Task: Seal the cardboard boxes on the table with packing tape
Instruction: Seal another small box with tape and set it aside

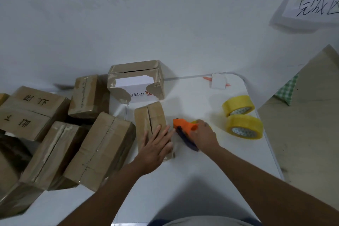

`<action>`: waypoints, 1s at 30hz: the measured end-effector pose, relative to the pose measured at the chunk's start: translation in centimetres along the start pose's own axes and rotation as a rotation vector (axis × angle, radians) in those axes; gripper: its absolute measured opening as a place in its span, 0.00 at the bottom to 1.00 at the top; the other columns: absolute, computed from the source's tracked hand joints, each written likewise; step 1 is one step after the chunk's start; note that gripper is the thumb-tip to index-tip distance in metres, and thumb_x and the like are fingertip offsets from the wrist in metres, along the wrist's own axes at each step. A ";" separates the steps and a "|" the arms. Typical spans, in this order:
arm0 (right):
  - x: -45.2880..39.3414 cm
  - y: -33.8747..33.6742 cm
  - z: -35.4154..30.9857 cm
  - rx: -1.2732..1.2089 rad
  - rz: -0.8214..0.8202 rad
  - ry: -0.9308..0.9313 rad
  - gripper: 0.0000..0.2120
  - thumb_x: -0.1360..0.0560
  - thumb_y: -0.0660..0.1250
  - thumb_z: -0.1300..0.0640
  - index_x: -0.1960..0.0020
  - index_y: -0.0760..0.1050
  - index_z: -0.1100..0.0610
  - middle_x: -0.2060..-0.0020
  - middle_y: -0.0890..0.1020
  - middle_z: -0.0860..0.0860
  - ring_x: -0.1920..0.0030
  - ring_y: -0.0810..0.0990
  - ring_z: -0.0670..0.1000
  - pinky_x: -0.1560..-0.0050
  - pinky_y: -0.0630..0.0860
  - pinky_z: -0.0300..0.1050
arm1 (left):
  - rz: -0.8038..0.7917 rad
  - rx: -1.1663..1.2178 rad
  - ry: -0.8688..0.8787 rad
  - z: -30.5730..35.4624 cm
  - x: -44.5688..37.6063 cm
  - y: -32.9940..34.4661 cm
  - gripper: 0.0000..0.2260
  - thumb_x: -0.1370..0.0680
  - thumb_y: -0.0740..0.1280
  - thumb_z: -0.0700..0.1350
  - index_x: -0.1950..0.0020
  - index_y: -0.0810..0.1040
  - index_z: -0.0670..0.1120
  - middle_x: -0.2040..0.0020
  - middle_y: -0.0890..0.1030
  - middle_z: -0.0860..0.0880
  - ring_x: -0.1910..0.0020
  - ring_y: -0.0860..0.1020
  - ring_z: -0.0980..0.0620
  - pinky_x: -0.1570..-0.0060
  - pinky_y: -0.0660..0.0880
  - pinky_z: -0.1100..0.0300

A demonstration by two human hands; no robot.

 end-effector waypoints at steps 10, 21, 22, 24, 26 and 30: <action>5.8 6.9 -1.0 -0.854 -0.483 0.160 0.20 0.23 0.58 0.72 0.35 0.71 0.57 0.46 0.80 0.55 0.48 0.77 0.52 0.53 0.72 0.40 | -0.011 0.462 -0.077 0.4 2.2 -1.3 0.21 0.14 0.46 0.49 0.20 0.53 0.56 0.21 0.51 0.63 0.24 0.44 0.69 0.23 0.38 0.49; 7.6 3.2 1.6 -0.705 -0.134 0.047 0.05 0.22 0.66 0.58 0.57 0.77 0.54 0.62 0.83 0.52 0.59 0.80 0.50 0.53 0.76 0.45 | -0.044 0.461 -0.072 0.1 1.7 -1.0 0.20 0.14 0.46 0.52 0.20 0.55 0.58 0.21 0.50 0.64 0.24 0.43 0.70 0.24 0.34 0.54; 8.0 3.1 1.7 -0.677 -0.086 0.038 0.05 0.22 0.66 0.58 0.57 0.77 0.54 0.63 0.83 0.51 0.60 0.79 0.49 0.54 0.75 0.45 | -0.045 0.457 -0.070 0.1 1.7 -0.9 0.21 0.14 0.46 0.52 0.20 0.55 0.59 0.21 0.50 0.64 0.24 0.43 0.70 0.24 0.34 0.54; 8.6 2.9 1.4 -0.635 -0.013 0.010 0.06 0.21 0.64 0.58 0.57 0.76 0.53 0.64 0.81 0.50 0.62 0.77 0.48 0.58 0.74 0.41 | -0.047 0.428 -0.058 0.0 1.6 -0.7 0.21 0.14 0.46 0.53 0.20 0.55 0.59 0.20 0.50 0.63 0.24 0.42 0.70 0.24 0.33 0.54; 8.9 2.6 0.9 -0.599 0.024 -0.030 0.07 0.21 0.63 0.59 0.57 0.75 0.53 0.64 0.80 0.48 0.63 0.76 0.45 0.64 0.71 0.34 | -0.038 0.425 -0.045 -0.1 1.5 -0.7 0.21 0.14 0.47 0.53 0.20 0.55 0.58 0.20 0.49 0.63 0.24 0.42 0.69 0.24 0.34 0.53; 8.9 2.3 0.9 -0.568 0.048 -0.067 0.06 0.21 0.63 0.59 0.57 0.74 0.52 0.64 0.79 0.47 0.67 0.73 0.41 0.67 0.68 0.30 | -0.028 0.357 0.042 -0.6 1.6 -0.7 0.22 0.14 0.50 0.54 0.20 0.55 0.56 0.20 0.44 0.62 0.23 0.43 0.66 0.24 0.35 0.53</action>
Point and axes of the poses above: each hand's wrist, its own x-axis away from the middle knuckle, its own y-axis out of the palm, z = x × y, the point moved 8 cm from there along -x, towards the middle knuckle
